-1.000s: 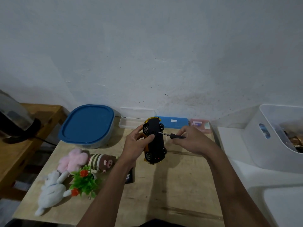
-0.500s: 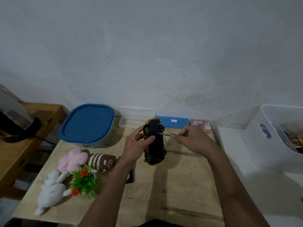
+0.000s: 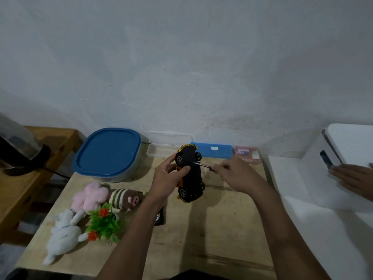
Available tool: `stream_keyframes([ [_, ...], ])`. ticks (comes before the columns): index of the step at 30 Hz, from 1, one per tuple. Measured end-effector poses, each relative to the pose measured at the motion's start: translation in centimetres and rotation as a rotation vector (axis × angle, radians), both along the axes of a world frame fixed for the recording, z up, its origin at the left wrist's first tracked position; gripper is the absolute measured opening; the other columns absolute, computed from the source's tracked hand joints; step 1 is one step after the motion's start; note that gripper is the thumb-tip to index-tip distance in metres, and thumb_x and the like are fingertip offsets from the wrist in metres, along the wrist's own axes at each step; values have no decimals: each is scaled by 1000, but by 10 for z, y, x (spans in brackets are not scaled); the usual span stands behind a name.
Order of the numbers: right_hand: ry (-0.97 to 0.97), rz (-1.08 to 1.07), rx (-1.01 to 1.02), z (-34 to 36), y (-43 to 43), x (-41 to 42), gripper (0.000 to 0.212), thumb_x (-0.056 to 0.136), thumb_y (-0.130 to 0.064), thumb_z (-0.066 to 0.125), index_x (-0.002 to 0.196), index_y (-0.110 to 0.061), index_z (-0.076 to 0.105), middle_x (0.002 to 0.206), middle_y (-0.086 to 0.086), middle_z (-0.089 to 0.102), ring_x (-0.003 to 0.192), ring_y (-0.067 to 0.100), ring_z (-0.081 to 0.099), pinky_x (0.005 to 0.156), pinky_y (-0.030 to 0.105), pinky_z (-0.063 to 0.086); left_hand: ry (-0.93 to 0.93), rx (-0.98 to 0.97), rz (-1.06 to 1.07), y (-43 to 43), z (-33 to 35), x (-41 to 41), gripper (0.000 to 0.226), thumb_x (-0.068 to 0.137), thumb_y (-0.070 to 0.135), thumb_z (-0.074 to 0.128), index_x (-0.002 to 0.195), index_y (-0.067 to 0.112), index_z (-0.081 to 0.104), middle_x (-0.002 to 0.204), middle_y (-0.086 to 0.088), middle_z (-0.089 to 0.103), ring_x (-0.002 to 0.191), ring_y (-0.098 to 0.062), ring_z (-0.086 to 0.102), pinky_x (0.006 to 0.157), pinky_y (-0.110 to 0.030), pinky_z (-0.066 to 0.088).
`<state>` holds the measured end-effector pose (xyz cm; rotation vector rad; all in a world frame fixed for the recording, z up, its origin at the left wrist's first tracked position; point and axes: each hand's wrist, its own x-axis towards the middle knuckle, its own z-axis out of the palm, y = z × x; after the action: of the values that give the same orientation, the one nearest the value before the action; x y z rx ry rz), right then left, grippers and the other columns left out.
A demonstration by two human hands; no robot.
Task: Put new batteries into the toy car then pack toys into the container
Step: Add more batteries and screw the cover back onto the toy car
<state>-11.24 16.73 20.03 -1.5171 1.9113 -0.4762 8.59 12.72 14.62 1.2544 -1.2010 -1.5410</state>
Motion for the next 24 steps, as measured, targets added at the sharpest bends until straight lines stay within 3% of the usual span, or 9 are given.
stream_keyframes([
  [2, -29, 20, 31, -2, 2, 3, 27, 96, -47, 51, 76, -31, 59, 75, -5, 59, 75, 18, 59, 61, 29, 39, -2, -4, -3, -1, 0, 1, 47, 87, 9, 74, 113, 46, 64, 109, -6, 74, 108, -28, 68, 90, -51, 58],
  [3, -56, 16, 57, -2, 3, 4, 21, 94, -48, 55, 86, -29, 57, 83, -8, 60, 80, 14, 59, 62, 28, 39, -3, -7, -1, -2, -1, 2, 47, 87, 8, 73, 112, 47, 64, 108, -7, 74, 108, -28, 69, 90, -51, 58],
  [5, -77, 7, 94, -4, 5, 7, 27, 88, -47, 64, 97, -25, 52, 93, -9, 60, 84, 10, 59, 62, 28, 42, -4, -10, 5, -3, -2, 4, 47, 87, 8, 74, 112, 46, 64, 107, -7, 75, 107, -29, 69, 89, -51, 58],
  [10, -4, -33, -64, -3, 3, 9, 21, 88, -42, 66, 83, -22, 61, 80, -3, 62, 73, 12, 57, 60, 28, 41, -25, -16, 12, -4, -4, 7, 48, 86, 9, 74, 113, 48, 63, 108, -5, 75, 110, -27, 68, 92, -53, 56],
  [15, -215, -93, 100, -1, 0, 15, 40, 99, -41, 43, 78, -17, 67, 68, 5, 56, 59, 15, 46, 56, 29, 34, -37, -37, -19, -6, -2, 9, 53, 86, 9, 74, 121, 46, 62, 110, -5, 74, 110, -30, 68, 93, -59, 53],
  [17, -256, -101, 143, 0, 1, 16, 34, 94, -46, 52, 81, -16, 57, 70, 5, 50, 56, 13, 40, 52, 27, 30, -39, -46, -25, -9, -3, 11, 53, 86, 9, 75, 124, 43, 63, 110, -5, 75, 111, -31, 67, 94, -59, 53],
  [19, -235, -83, 130, -4, 3, 15, 31, 88, -46, 64, 87, -17, 52, 76, -2, 55, 61, 10, 45, 53, 24, 31, -49, -50, -31, -12, -3, 13, 53, 84, 11, 77, 126, 41, 65, 109, -2, 75, 112, -30, 67, 96, -59, 52],
  [24, -118, -84, -47, -6, 1, 17, 26, 90, -44, 63, 82, -20, 60, 79, -3, 62, 73, 11, 56, 60, 27, 38, -77, -63, -32, -14, -2, 16, 52, 84, 12, 77, 125, 43, 65, 108, 4, 75, 113, -26, 66, 100, -56, 51],
])
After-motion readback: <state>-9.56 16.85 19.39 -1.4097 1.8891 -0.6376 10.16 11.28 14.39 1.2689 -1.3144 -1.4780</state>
